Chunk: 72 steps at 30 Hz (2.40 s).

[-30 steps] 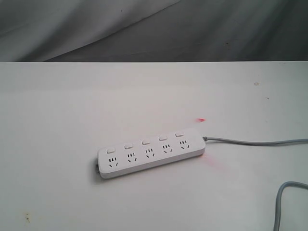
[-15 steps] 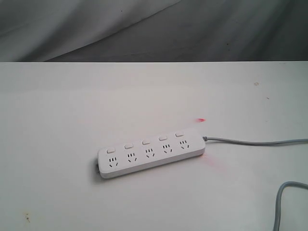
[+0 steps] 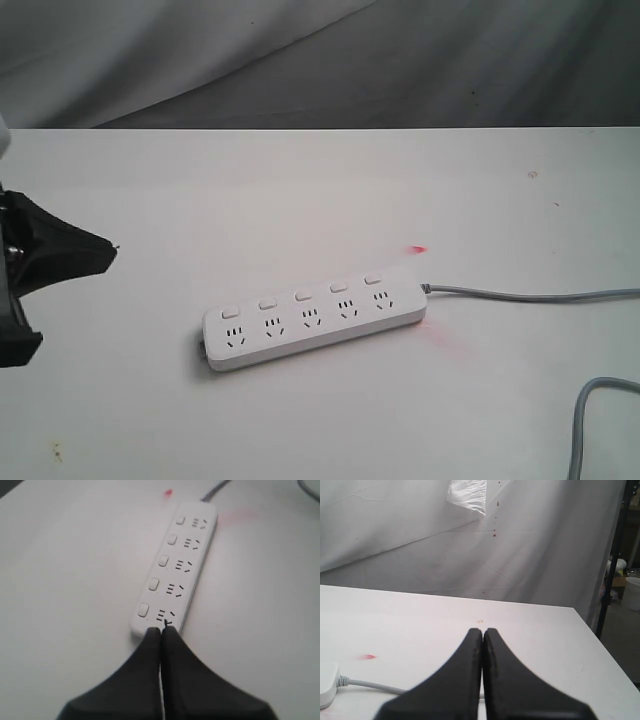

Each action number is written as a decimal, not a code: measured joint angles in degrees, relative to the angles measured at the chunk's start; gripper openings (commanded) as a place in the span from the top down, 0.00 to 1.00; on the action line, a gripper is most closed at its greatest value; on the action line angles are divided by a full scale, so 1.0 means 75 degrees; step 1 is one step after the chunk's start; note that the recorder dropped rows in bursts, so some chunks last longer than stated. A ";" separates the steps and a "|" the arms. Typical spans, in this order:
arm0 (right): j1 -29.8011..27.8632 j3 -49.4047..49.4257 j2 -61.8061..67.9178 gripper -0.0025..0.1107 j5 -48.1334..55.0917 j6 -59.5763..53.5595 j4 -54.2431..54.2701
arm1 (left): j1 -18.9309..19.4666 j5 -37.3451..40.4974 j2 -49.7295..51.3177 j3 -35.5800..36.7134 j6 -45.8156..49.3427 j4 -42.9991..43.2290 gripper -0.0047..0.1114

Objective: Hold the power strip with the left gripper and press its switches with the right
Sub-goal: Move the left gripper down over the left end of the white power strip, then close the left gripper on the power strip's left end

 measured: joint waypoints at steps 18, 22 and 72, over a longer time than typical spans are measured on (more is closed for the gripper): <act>0.0000 0.0000 0.0000 0.98 0.0000 0.0000 0.0000 | 0.0000 -0.0108 0.2322 -0.0003 0.3318 -0.0235 0.45; 0.0000 0.0000 0.0000 0.98 0.0000 0.0000 0.0000 | -0.0018 0.0156 0.2519 -0.0003 0.4141 -0.0825 0.20; 0.0000 0.0000 0.0000 0.98 0.0015 0.0000 0.0000 | -0.1340 -0.2397 0.6333 -0.0758 0.4759 -0.1971 0.15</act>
